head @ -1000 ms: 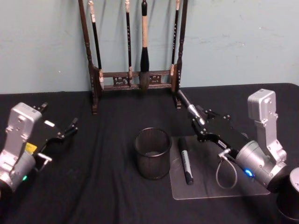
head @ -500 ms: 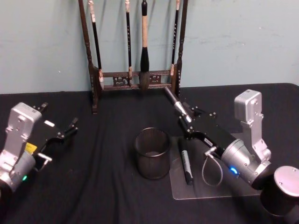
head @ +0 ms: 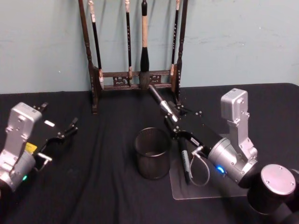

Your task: Pick up the water-based marker from the table and place it into the pen holder.

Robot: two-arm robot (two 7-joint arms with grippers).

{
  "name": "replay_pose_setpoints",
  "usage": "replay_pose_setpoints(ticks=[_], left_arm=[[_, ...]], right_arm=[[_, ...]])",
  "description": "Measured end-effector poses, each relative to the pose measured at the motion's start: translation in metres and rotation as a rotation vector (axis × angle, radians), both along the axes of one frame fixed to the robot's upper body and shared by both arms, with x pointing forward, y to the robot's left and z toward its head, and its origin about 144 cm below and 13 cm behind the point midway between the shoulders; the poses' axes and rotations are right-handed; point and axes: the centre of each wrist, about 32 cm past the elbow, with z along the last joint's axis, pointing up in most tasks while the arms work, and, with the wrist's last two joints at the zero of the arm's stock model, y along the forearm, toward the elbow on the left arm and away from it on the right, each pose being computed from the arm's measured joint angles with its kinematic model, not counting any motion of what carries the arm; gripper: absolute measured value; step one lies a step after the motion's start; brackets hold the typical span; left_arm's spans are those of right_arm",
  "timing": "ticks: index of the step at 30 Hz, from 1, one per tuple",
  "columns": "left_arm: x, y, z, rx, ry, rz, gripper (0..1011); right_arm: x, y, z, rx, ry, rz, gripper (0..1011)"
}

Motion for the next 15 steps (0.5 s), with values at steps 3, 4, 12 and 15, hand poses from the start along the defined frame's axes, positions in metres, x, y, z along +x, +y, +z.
replay_pose_setpoints(ticks=[3, 4, 12, 15], left_arm=[[0.0, 0.0, 0.0, 0.0, 0.0, 0.0, 1009], [0.0, 0.0, 0.0, 0.0, 0.0, 0.0, 1009], [0.0, 0.0, 0.0, 0.0, 0.0, 0.0, 1009], [0.0, 0.0, 0.0, 0.0, 0.0, 0.0, 1009]], right_arm=[[-0.001, 0.004, 0.0, 0.002, 0.004, 0.011, 197], [-0.001, 0.005, 0.0, 0.002, 0.004, 0.014, 197], [0.001, 0.015, -0.003, 0.002, 0.016, 0.043, 197], [0.002, 0.018, -0.004, 0.003, 0.018, 0.051, 197]])
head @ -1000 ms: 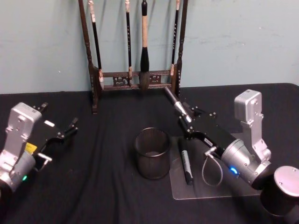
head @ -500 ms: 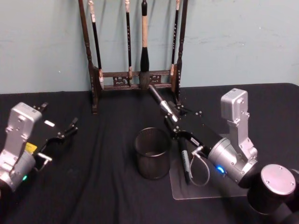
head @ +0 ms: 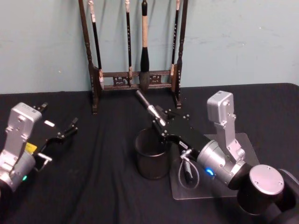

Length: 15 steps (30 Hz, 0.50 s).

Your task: Pick up the water-based marker from the table and place it into the pen holder.

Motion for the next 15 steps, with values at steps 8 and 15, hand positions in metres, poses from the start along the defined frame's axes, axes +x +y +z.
replay_pose_setpoints(ticks=[8, 15], left_arm=[[0.0, 0.0, 0.0, 0.0, 0.0, 0.0, 1009], [0.0, 0.0, 0.0, 0.0, 0.0, 0.0, 1009]], right_arm=[[0.001, 0.008, -0.001, -0.003, 0.0, 0.021, 197], [0.005, 0.015, -0.003, -0.001, 0.006, 0.035, 197]])
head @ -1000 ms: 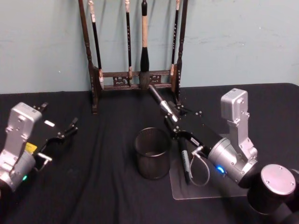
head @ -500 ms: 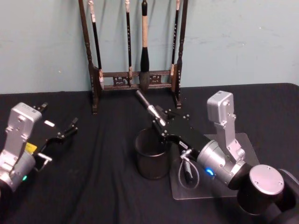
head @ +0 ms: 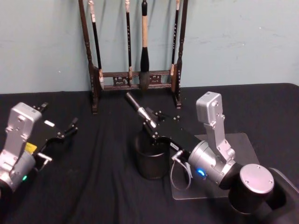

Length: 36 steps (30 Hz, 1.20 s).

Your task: Pick up the water-based marker from the table and place it into the pen holder.

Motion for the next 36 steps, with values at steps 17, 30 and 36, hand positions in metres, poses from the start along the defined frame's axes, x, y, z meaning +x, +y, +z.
replay_pose_setpoints(ticks=[17, 30, 36], left_arm=[[0.0, 0.0, 0.0, 0.0, 0.0, 0.0, 1009], [0.0, 0.0, 0.0, 0.0, 0.0, 0.0, 1009], [0.0, 0.0, 0.0, 0.0, 0.0, 0.0, 1009]], right_arm=[[0.0054, 0.0052, -0.0026, 0.0, 0.006, 0.003, 197], [0.0048, 0.0049, -0.0023, 0.001, 0.005, 0.003, 469], [0.0046, 0.0048, -0.0023, 0.001, 0.005, 0.003, 673]])
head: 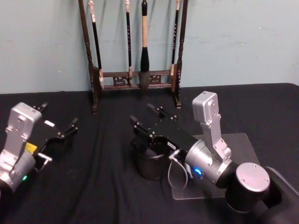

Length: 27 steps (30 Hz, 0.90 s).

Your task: Pick up the water-based marker from the table and place it into the pen holder.

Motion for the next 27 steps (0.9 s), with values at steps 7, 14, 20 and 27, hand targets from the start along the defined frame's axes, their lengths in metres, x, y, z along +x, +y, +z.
replay_pose_setpoints(ticks=[7, 14, 20, 27], left_arm=[[0.0, 0.0, 0.0, 0.0, 0.0, 0.0, 1009], [0.0, 0.0, 0.0, 0.0, 0.0, 0.0, 1009], [0.0, 0.0, 0.0, 0.0, 0.0, 0.0, 1009], [0.0, 0.0, 0.0, 0.0, 0.0, 0.0, 1009]], right_arm=[[-0.0002, -0.0001, 0.0, 0.0, 0.0, 0.0, 873], [-0.0002, -0.0001, 0.0, 0.0, 0.0, 0.0, 1002], [-0.0002, -0.0001, 0.0, 0.0, 0.0, 0.0, 1002], [-0.0038, -0.0069, 0.0008, 0.006, 0.009, -0.01, 1002]])
